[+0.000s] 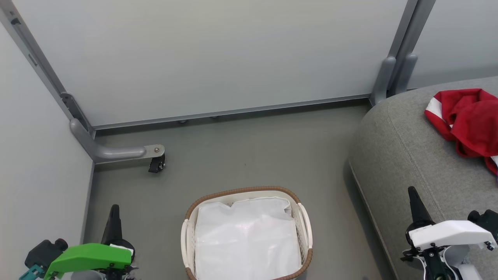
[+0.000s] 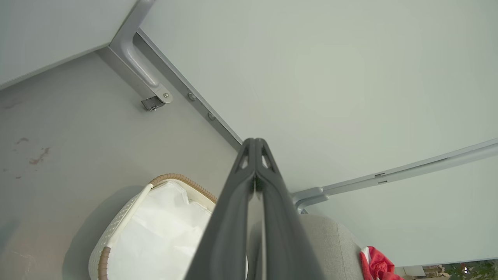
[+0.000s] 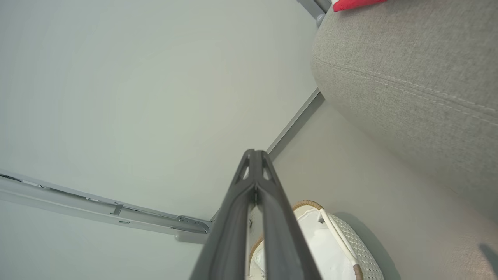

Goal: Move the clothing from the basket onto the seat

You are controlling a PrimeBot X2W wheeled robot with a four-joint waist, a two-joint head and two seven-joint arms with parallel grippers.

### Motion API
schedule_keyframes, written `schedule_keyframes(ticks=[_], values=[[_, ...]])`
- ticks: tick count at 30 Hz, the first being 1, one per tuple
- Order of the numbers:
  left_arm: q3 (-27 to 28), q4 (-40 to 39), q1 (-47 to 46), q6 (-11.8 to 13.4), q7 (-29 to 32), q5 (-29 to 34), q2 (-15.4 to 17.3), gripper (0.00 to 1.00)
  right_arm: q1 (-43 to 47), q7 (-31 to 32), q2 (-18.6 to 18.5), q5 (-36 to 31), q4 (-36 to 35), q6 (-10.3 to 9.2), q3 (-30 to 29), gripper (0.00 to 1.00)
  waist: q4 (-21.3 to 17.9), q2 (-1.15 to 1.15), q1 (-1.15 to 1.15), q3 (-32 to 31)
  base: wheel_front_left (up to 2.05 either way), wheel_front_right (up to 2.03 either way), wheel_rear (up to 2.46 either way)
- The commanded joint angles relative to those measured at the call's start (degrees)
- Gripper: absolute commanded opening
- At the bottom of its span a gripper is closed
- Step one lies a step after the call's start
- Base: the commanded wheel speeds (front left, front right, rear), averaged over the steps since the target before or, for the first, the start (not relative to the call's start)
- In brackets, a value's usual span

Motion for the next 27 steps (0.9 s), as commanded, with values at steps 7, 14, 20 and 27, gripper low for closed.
schedule_keyframes(ticks=[7, 14, 20, 27], values=[[0.85, -1.37, -1.82, -0.17, 1.33, -5.06, 0.25, 0.00, -1.01, 1.34, -0.47, 5.53, -1.26, -0.02, -0.17, 0.00, -0.06, 0.00, 0.00, -0.01, 0.00, 0.00, 0.00], [1.33, -1.84, -1.98, -0.18, 2.39, -8.76, 0.26, 0.00, -1.05, 2.43, -0.52, 9.50, -1.67, -0.03, -0.21, 0.00, -0.12, 0.00, 0.00, -0.02, 0.00, 0.00, 0.00], [1.72, -2.24, -2.16, -0.20, 3.27, -11.76, 0.27, 0.00, -1.09, 3.25, -0.54, 12.78, -1.99, -0.03, -0.24, 0.00, -0.17, 0.00, 0.00, -0.02, 0.00, 0.00, 0.00], [2.14, -2.74, -2.44, -0.21, 4.21, -15.14, 0.28, 0.00, -1.11, 4.26, -0.57, 16.41, -2.33, -0.03, -0.28, 0.00, -0.23, 0.00, 0.00, -0.03, 0.00, 0.00, 0.00]])
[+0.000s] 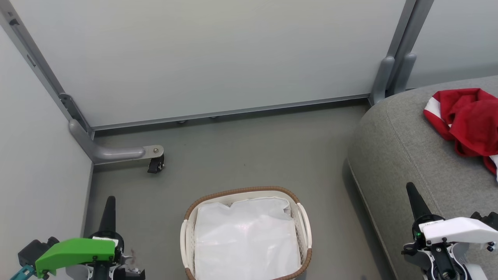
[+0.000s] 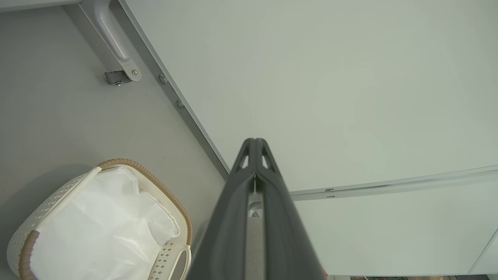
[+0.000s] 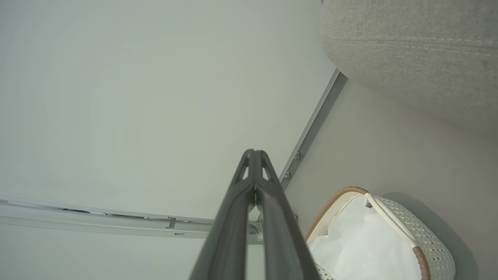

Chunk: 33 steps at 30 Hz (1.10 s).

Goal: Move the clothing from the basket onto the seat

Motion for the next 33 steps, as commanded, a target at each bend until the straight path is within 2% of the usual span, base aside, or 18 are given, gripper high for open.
schedule_keyframes(ticks=[1, 33], values=[[0.39, -0.73, -1.44, -0.22, 0.32, -1.31, 0.27, 0.00, -0.95, 0.39, -0.39, 1.40, -0.69, -0.01, -0.17, 0.00, -0.01, 0.00, 0.00, 0.00, 0.00, 0.00, 0.00], [2.01, -2.45, -2.17, -0.29, 4.13, -14.45, 0.33, 0.00, -0.95, 4.19, -0.52, 15.63, -2.01, -0.02, -0.30, 0.00, -0.29, 0.00, 0.00, -0.04, 0.00, 0.00, 0.00]])
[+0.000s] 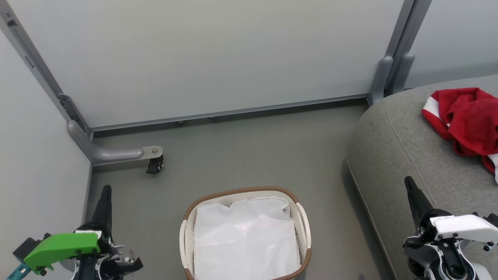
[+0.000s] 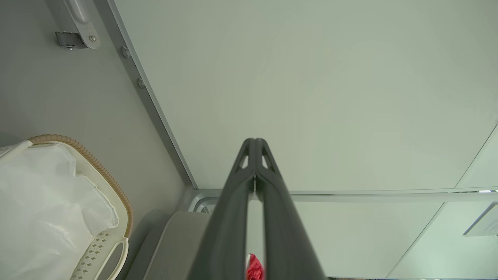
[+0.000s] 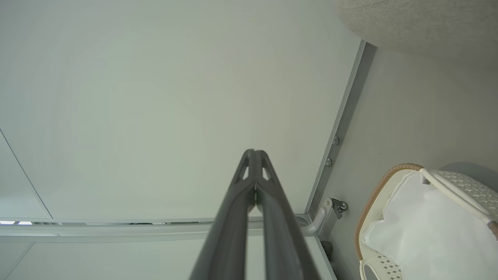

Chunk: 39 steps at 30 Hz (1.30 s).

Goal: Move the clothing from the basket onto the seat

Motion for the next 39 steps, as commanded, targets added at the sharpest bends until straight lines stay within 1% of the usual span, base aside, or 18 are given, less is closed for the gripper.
schedule_keyframes(ticks=[1, 9, 39], values=[[0.33, -0.44, -0.98, -0.28, 0.41, -0.95, 0.32, 0.00, -0.59, 0.48, -0.37, 1.10, -0.38, 0.00, -0.16, 0.00, -0.01, 0.00, 0.00, 0.00, 0.00, 0.00, 0.00], [0.65, -0.77, -1.16, -0.29, 1.18, -3.76, 0.32, 0.00, -0.59, 1.13, -0.39, 4.07, -0.65, 0.00, -0.18, 0.00, -0.08, 0.00, 0.00, -0.01, 0.00, 0.00, 0.00], [0.61, -0.71, -1.05, -0.29, 1.18, -3.65, 0.32, 0.00, -0.57, 1.18, -0.39, 3.97, -0.63, 0.00, -0.17, 0.00, -0.08, 0.00, 0.00, -0.01, 0.00, 0.00, 0.00]])
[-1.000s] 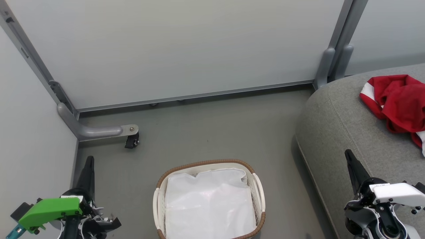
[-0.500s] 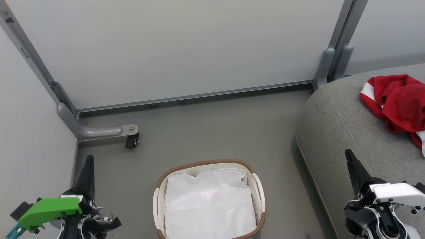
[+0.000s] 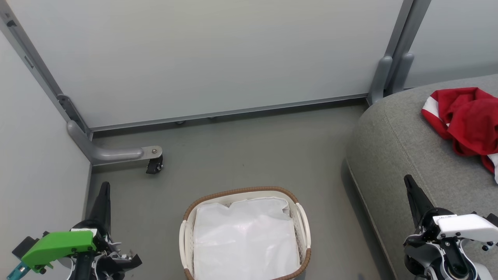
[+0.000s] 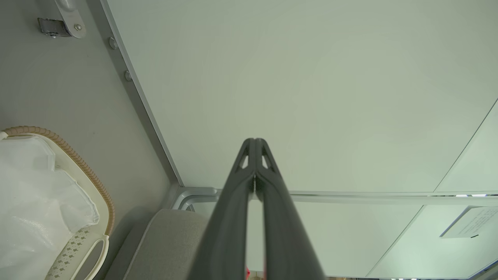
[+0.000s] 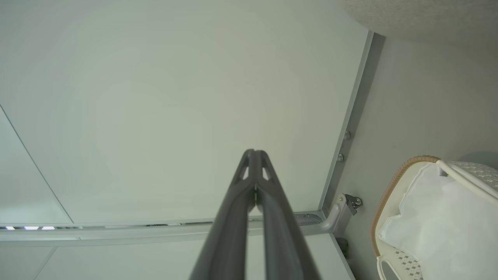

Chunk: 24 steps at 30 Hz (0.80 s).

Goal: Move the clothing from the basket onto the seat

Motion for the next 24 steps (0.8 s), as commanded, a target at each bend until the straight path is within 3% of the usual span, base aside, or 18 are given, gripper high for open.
schedule_keyframes(ticks=[1, 24], values=[[0.13, -0.10, -0.67, -0.28, 0.19, -0.24, 0.31, 0.00, -0.47, 0.17, -0.34, 0.19, -0.21, 0.00, -0.13, 0.00, 0.00, 0.00, 0.00, 0.00, 0.00, 0.00, 0.00], [0.12, -0.10, -0.67, -0.25, 0.18, -0.24, 0.31, 0.00, -0.47, 0.16, -0.34, 0.19, -0.21, 0.00, -0.12, 0.00, 0.00, 0.00, 0.00, 0.00, 0.00, 0.00, 0.00]])
